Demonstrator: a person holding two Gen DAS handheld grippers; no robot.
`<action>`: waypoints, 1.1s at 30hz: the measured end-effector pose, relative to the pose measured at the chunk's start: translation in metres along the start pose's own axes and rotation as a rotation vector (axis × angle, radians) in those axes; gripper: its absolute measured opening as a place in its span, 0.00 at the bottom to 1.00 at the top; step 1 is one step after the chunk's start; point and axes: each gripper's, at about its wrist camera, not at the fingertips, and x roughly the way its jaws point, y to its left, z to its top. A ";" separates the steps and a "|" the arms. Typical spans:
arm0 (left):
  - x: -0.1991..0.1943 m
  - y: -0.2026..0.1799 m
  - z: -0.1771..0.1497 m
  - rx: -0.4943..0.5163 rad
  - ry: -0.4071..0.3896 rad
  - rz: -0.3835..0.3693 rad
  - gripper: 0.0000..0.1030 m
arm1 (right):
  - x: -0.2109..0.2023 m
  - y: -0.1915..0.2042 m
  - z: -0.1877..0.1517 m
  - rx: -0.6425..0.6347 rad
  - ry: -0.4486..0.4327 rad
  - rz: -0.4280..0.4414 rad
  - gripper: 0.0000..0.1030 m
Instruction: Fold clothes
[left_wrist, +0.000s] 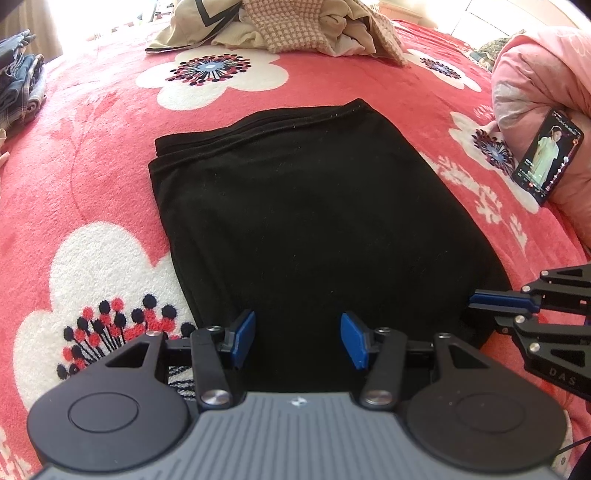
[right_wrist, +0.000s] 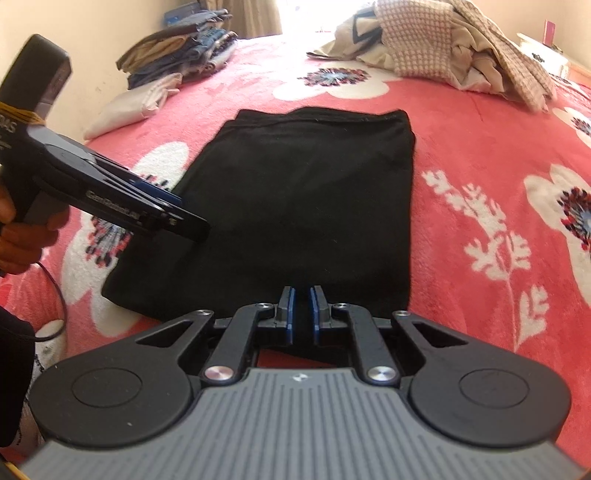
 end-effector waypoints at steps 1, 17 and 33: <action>0.000 0.000 0.000 0.000 0.001 0.001 0.51 | 0.000 -0.001 -0.001 0.002 0.004 -0.005 0.07; -0.002 0.000 -0.001 -0.004 0.010 0.017 0.52 | -0.015 -0.022 0.003 0.022 -0.017 -0.132 0.07; -0.001 -0.004 -0.001 0.021 0.016 0.038 0.52 | -0.009 0.007 0.015 -0.045 -0.035 -0.021 0.08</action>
